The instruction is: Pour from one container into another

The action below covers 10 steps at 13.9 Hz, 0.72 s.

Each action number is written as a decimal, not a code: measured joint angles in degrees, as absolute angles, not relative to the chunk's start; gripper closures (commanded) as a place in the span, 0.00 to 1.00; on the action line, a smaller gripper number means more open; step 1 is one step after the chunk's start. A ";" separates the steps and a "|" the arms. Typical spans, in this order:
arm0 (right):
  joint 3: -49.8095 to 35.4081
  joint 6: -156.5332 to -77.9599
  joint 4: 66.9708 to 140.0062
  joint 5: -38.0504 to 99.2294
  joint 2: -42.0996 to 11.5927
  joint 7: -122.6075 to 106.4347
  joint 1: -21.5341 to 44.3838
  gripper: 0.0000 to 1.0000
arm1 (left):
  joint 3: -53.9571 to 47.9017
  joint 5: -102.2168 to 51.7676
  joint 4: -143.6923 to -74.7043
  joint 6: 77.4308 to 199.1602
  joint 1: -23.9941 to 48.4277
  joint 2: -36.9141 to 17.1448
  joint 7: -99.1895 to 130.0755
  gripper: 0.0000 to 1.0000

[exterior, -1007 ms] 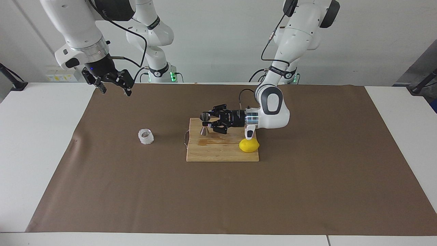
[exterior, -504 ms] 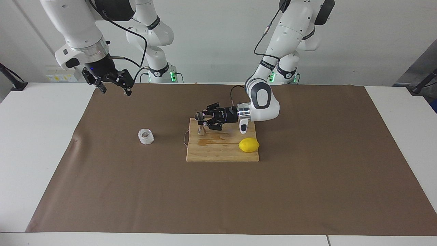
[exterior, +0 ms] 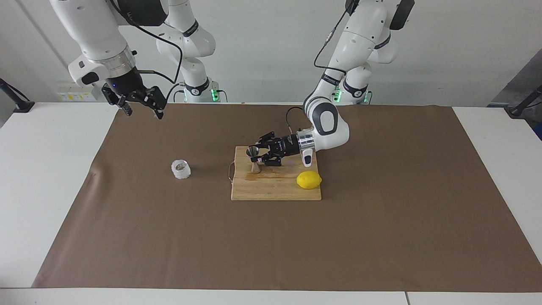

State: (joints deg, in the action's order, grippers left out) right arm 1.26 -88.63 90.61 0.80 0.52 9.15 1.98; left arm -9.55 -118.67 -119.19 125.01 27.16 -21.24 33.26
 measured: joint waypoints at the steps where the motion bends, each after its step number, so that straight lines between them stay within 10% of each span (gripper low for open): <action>1: 1.25 -88.63 90.85 0.80 0.56 9.15 2.12 0.00 | -9.38 -119.02 -119.20 125.24 27.42 -21.19 33.25 1.00; 3: 1.24 -88.63 91.61 0.80 0.85 9.15 2.42 0.00 | -9.18 -119.20 -119.21 125.34 27.60 -21.16 33.25 1.00; 10: 1.24 -92.53 97.86 0.80 3.48 -2.55 2.64 0.00 | -9.04 -119.26 -119.22 125.57 27.76 -21.09 33.25 0.45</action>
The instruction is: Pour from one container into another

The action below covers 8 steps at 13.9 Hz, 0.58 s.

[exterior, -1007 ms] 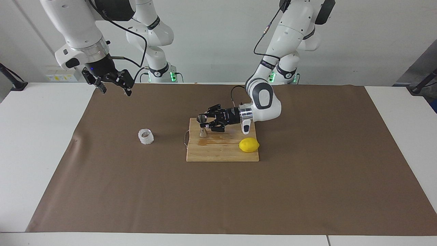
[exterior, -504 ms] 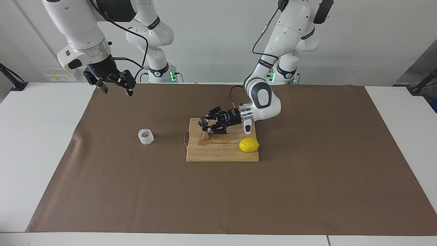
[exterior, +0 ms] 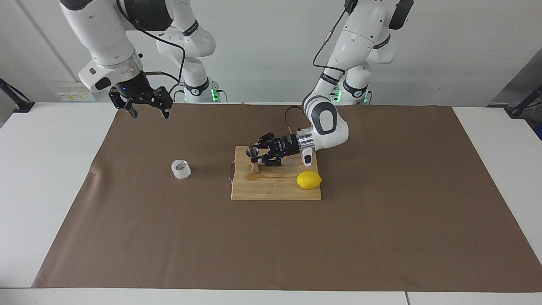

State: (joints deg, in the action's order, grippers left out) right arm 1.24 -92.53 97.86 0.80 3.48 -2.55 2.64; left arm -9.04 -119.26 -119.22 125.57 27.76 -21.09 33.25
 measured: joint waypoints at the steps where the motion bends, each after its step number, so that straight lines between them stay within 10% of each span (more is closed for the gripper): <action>1: 1.24 -93.84 99.40 0.80 4.11 -5.48 2.64 0.00 | -9.03 -119.26 -119.22 125.63 27.78 -21.08 33.24 0.36; 3: 1.23 -95.17 101.16 0.80 4.94 -10.97 2.65 0.00 | -8.88 -119.26 -119.22 126.12 27.81 -21.08 33.05 0.03; 8: 1.23 -95.57 101.88 0.80 5.59 -15.33 2.65 0.00 | -7.70 -119.17 -119.21 126.22 27.80 -21.06 32.63 0.00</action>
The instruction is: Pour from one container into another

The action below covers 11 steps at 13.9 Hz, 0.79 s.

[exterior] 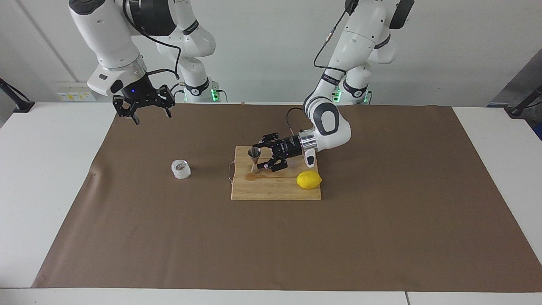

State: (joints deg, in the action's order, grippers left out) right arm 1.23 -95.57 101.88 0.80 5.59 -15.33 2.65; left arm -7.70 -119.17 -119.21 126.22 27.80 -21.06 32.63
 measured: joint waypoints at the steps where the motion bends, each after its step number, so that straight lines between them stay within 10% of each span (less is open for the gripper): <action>1: 1.23 -95.58 101.91 0.80 5.59 -16.24 2.66 0.00 | -7.39 -118.85 -119.16 126.20 27.80 -21.02 32.51 0.00; 11: 1.40 -105.04 110.05 11.29 5.77 -59.73 -1.59 0.00 | -3.02 -92.48 -116.17 123.68 23.50 -14.72 32.61 0.00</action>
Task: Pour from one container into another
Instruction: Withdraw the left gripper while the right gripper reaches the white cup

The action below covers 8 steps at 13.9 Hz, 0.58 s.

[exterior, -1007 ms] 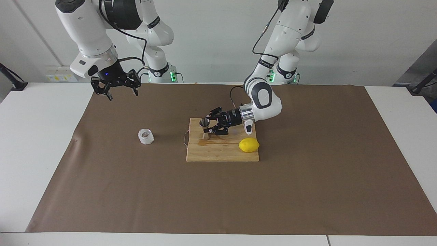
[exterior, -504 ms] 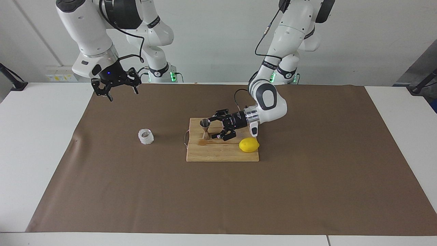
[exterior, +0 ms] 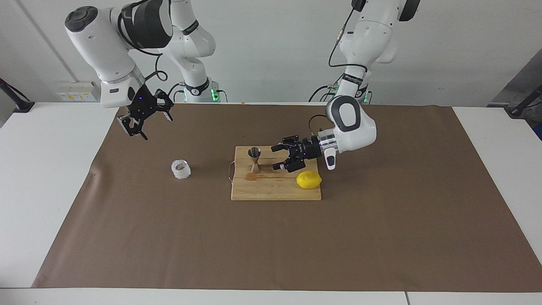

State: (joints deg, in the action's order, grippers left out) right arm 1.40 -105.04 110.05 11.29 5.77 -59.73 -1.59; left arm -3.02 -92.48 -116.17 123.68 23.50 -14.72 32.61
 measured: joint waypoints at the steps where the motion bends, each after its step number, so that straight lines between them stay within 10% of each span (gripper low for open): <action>1: 1.45 -106.34 111.70 13.84 5.75 -65.51 -2.83 0.00 | -2.97 -88.06 -116.13 123.24 22.42 -13.40 32.70 0.00; 8: 1.63 -109.40 120.02 26.37 2.64 -95.89 -8.61 0.00 | -2.66 -54.83 -112.45 119.45 17.66 -10.35 32.78 0.00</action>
State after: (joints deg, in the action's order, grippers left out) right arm 1.63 -109.40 120.02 26.37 2.64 -95.89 -8.61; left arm -2.66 -54.83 -112.45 119.45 17.66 -10.35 32.78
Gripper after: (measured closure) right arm 0.000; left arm 0.000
